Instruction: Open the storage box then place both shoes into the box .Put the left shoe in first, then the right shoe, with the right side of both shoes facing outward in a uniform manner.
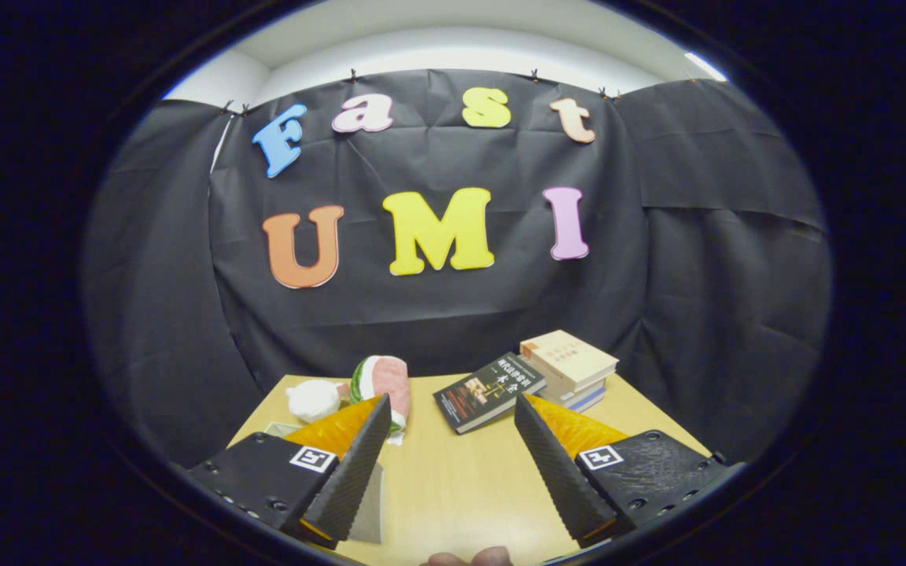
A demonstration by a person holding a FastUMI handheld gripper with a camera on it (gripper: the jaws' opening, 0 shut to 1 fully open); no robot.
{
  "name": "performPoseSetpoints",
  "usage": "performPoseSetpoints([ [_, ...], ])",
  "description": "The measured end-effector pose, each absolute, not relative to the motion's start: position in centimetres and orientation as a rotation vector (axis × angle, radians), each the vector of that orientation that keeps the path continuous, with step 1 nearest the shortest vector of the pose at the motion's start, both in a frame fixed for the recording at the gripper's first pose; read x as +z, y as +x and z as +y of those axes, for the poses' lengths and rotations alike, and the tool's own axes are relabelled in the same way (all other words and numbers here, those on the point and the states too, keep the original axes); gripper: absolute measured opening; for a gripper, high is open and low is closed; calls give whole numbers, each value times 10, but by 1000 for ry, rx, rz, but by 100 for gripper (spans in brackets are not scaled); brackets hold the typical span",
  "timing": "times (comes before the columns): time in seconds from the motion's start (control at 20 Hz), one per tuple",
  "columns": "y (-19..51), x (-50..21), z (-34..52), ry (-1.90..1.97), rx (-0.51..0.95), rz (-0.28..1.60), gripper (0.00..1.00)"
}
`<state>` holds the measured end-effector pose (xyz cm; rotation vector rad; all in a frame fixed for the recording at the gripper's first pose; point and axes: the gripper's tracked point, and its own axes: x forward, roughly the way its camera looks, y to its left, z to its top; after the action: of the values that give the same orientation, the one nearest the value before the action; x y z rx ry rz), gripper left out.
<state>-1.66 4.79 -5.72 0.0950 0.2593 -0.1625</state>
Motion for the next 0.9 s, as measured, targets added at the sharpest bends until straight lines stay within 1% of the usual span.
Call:
performPoseSetpoints([
  [0.25,-28,-40,36,80,-149,202,96],
  [0.5,-34,-30,48,84,-126,169,96],
  [0.9,-32,-33,61,110,-122,152,96],
])
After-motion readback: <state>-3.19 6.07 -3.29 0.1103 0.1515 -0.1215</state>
